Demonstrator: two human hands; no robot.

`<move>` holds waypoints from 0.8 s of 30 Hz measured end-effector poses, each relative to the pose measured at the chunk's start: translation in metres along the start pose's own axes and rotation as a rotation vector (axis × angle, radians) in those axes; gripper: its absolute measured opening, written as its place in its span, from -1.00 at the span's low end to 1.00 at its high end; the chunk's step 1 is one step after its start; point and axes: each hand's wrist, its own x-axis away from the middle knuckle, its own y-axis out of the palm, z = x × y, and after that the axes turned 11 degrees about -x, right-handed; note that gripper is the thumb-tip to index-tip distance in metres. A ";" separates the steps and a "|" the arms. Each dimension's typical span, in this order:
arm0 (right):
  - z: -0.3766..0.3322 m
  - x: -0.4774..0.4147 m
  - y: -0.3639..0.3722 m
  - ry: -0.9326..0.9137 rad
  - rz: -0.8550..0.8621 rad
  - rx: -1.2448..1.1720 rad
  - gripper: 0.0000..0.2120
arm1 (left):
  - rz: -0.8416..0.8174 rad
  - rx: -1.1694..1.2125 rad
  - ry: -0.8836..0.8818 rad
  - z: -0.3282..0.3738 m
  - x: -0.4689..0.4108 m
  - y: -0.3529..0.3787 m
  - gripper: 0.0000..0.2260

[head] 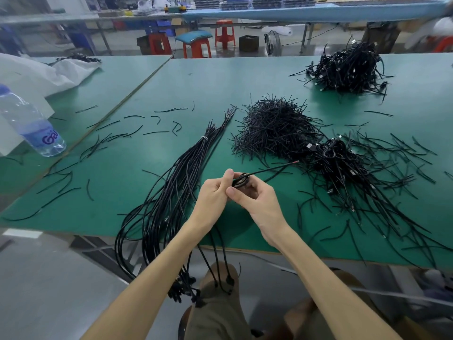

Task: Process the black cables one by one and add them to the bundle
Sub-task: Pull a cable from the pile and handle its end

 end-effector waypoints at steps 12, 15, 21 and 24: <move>0.005 0.002 0.003 -0.185 0.126 0.394 -0.82 | 0.100 -0.055 -0.050 0.002 -0.001 0.000 -0.45; 0.007 0.003 0.004 -0.218 0.125 0.436 -0.80 | 0.095 -0.069 -0.048 0.004 0.000 0.000 -0.45; 0.007 0.004 0.005 -0.220 0.129 0.472 -0.77 | 0.095 -0.088 -0.035 0.006 0.003 0.002 -0.47; 0.006 0.006 0.006 -0.227 0.126 0.492 -0.76 | 0.098 -0.090 -0.028 0.007 0.004 0.002 -0.45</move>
